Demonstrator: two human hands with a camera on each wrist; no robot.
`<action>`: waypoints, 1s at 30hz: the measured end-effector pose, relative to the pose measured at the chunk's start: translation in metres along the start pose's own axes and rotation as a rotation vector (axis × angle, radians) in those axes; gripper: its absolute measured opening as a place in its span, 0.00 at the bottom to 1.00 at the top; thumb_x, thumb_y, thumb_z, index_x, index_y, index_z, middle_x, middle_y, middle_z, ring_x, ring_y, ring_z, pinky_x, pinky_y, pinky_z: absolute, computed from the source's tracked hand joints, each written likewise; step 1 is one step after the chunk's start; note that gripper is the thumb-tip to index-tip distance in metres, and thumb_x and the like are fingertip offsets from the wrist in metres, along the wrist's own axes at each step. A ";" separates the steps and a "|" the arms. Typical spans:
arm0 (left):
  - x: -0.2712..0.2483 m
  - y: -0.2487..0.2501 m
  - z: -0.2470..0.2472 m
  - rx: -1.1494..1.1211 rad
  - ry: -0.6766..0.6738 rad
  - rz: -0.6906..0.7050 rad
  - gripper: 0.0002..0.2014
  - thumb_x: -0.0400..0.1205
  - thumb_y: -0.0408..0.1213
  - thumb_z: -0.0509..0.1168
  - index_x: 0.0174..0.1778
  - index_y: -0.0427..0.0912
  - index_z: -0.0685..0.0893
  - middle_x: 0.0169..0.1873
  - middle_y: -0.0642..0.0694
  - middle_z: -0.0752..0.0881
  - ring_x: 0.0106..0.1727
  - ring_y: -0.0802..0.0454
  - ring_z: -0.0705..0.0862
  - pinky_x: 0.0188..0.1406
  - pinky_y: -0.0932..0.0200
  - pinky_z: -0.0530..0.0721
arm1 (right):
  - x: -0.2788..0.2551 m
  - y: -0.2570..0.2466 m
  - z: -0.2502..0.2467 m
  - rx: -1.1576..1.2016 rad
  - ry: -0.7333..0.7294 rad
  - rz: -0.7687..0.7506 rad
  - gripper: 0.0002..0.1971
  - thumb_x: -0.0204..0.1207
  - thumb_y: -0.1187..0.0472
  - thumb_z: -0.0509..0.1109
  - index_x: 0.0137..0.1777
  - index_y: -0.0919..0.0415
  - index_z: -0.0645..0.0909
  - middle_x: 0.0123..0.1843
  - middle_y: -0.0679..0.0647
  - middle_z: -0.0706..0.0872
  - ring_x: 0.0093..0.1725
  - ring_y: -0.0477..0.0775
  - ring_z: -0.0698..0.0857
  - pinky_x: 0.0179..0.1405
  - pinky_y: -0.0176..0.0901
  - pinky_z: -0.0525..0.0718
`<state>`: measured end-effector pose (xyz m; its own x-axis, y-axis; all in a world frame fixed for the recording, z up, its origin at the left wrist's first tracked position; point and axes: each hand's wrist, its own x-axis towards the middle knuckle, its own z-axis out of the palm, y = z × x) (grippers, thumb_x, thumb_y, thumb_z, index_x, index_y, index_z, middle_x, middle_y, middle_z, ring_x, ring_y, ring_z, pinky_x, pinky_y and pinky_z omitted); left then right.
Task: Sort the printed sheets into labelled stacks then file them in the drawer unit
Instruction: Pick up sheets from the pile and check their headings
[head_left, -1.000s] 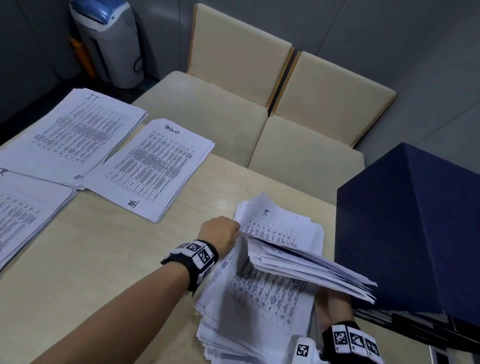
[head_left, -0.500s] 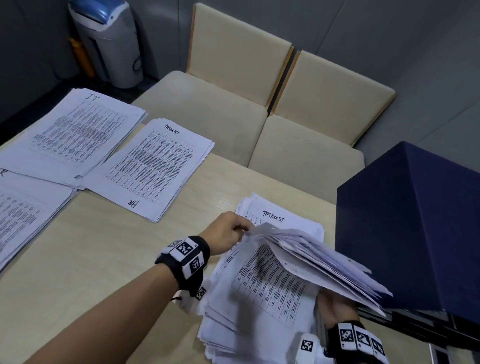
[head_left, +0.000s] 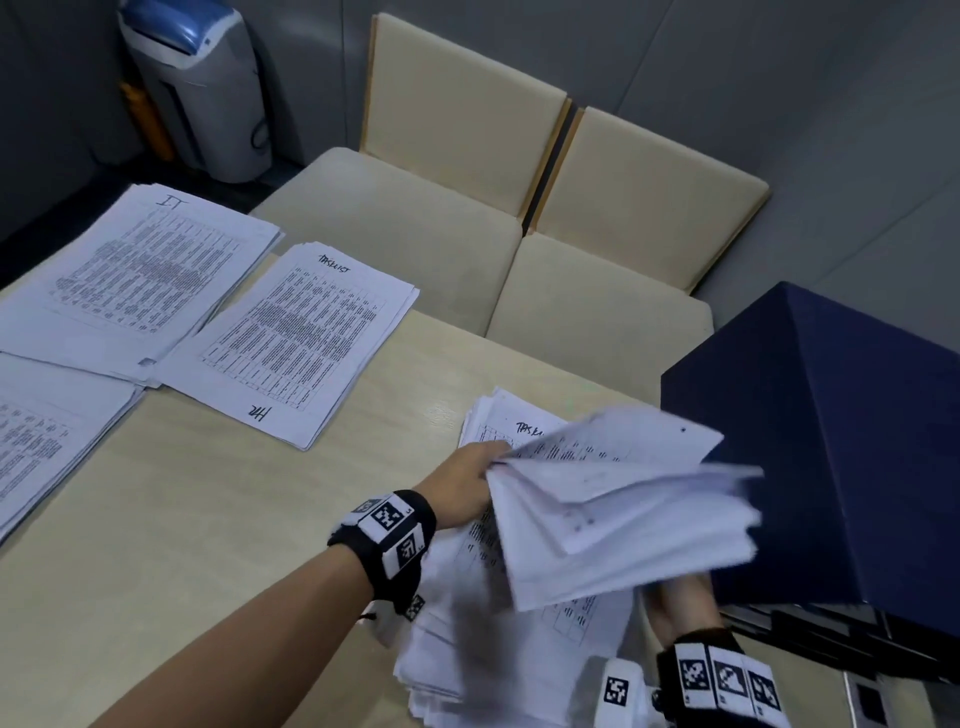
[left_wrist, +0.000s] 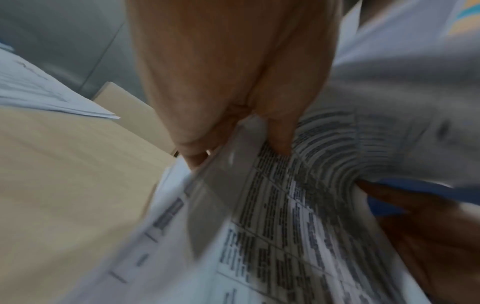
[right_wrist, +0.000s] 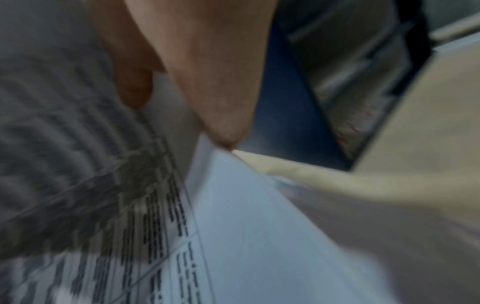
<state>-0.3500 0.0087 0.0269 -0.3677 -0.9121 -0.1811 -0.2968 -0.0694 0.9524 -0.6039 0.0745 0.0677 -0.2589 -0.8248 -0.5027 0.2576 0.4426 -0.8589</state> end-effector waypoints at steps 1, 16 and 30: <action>0.001 0.007 0.001 -0.037 0.039 0.019 0.08 0.82 0.27 0.62 0.52 0.40 0.85 0.50 0.40 0.90 0.50 0.49 0.87 0.59 0.40 0.85 | -0.002 -0.007 0.008 -0.052 0.048 -0.072 0.22 0.61 0.56 0.90 0.50 0.69 0.92 0.44 0.54 0.93 0.47 0.53 0.85 0.42 0.39 0.88; -0.027 0.083 -0.005 -0.417 0.382 0.206 0.20 0.78 0.36 0.76 0.64 0.42 0.79 0.53 0.54 0.87 0.52 0.61 0.88 0.51 0.58 0.89 | -0.053 -0.031 0.042 -0.144 0.117 -0.576 0.32 0.80 0.68 0.73 0.82 0.60 0.67 0.70 0.50 0.87 0.69 0.44 0.86 0.72 0.40 0.80; -0.086 0.064 -0.049 -0.129 0.498 0.054 0.20 0.82 0.62 0.64 0.47 0.46 0.78 0.40 0.47 0.87 0.39 0.52 0.86 0.39 0.55 0.84 | -0.027 -0.046 0.070 0.019 -0.195 -0.420 0.03 0.77 0.59 0.73 0.45 0.56 0.82 0.33 0.44 0.91 0.35 0.43 0.91 0.35 0.35 0.89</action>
<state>-0.2945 0.0633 0.1153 0.0943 -0.9953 -0.0222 -0.1664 -0.0378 0.9853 -0.5436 0.0522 0.1274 -0.1654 -0.9828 -0.0823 0.1853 0.0510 -0.9813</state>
